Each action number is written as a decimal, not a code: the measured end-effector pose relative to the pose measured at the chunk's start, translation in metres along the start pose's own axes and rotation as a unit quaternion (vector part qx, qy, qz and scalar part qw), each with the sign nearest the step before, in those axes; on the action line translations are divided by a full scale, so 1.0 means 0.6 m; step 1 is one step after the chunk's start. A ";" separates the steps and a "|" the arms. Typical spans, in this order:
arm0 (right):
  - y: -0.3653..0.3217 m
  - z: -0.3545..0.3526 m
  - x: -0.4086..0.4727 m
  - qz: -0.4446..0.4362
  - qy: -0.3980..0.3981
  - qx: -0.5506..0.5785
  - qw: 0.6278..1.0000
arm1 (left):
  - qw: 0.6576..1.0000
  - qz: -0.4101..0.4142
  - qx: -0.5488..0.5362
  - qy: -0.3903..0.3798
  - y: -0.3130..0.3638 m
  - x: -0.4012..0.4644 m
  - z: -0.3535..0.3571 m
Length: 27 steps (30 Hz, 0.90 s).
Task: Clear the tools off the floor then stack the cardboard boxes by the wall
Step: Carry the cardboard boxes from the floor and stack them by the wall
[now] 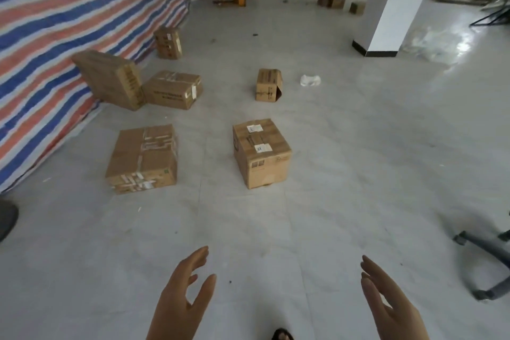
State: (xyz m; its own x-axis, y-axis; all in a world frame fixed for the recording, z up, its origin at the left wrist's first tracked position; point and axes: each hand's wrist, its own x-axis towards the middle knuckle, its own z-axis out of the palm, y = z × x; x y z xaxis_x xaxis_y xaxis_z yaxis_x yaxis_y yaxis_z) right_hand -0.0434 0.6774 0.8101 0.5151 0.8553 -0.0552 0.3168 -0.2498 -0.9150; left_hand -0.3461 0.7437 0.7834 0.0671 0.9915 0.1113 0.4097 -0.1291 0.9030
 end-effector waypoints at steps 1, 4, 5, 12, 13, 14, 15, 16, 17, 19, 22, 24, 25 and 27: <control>-0.015 0.000 0.058 -0.011 -0.007 -0.003 1.000 | 1.000 0.005 -0.002 0.009 0.012 0.051 0.018; -0.049 0.017 0.205 -0.023 -0.045 -0.006 0.999 | 1.000 0.007 0.002 0.017 0.029 0.178 0.060; -0.060 0.026 0.250 -0.026 -0.055 -0.010 0.998 | 1.000 0.005 0.003 0.021 0.032 0.215 0.071; -0.087 0.131 0.561 -0.024 -0.082 -0.019 0.996 | 0.998 -0.041 0.014 0.035 -0.022 0.491 0.136; -0.092 0.150 0.604 -0.021 -0.084 -0.022 0.996 | 0.998 -0.044 0.015 0.035 -0.029 0.538 0.144; -0.098 0.169 0.647 -0.013 -0.086 -0.021 0.996 | 0.998 -0.050 0.016 0.034 -0.035 0.586 0.150; -0.106 0.186 0.689 -0.005 -0.086 -0.019 0.996 | 0.998 -0.059 0.016 0.033 -0.036 0.635 0.156; -0.116 0.201 0.731 0.000 -0.085 -0.019 0.996 | 0.997 -0.063 0.017 0.035 -0.033 0.683 0.161; -0.129 0.215 0.772 0.004 -0.086 -0.025 0.996 | 0.997 -0.063 0.020 0.036 -0.029 0.728 0.165; -0.150 0.241 0.852 0.008 -0.097 -0.047 0.994 | 0.997 -0.068 0.022 0.028 -0.024 0.818 0.172; -0.164 0.267 0.966 0.017 -0.122 -0.061 0.991 | 0.995 -0.095 0.027 0.010 -0.031 0.930 0.193; -0.166 0.281 1.046 0.019 -0.129 -0.075 0.989 | 0.992 -0.120 0.037 0.008 -0.040 0.989 0.214; -0.163 0.289 1.086 0.020 -0.135 -0.080 0.987 | 0.990 -0.136 0.039 0.010 -0.047 1.016 0.226; -0.153 0.308 1.169 0.026 -0.160 -0.093 0.982 | 0.985 -0.167 0.045 0.014 -0.066 1.071 0.256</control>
State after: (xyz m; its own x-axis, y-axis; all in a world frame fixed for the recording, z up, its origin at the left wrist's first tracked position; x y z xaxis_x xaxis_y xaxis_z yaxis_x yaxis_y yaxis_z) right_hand 0.1414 1.3841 0.7816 0.2665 0.9306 -0.2507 0.4518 -0.3504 -0.8204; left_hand -0.1794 1.3834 0.7552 -0.1101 0.9787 -0.1735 0.4844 0.2053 0.8504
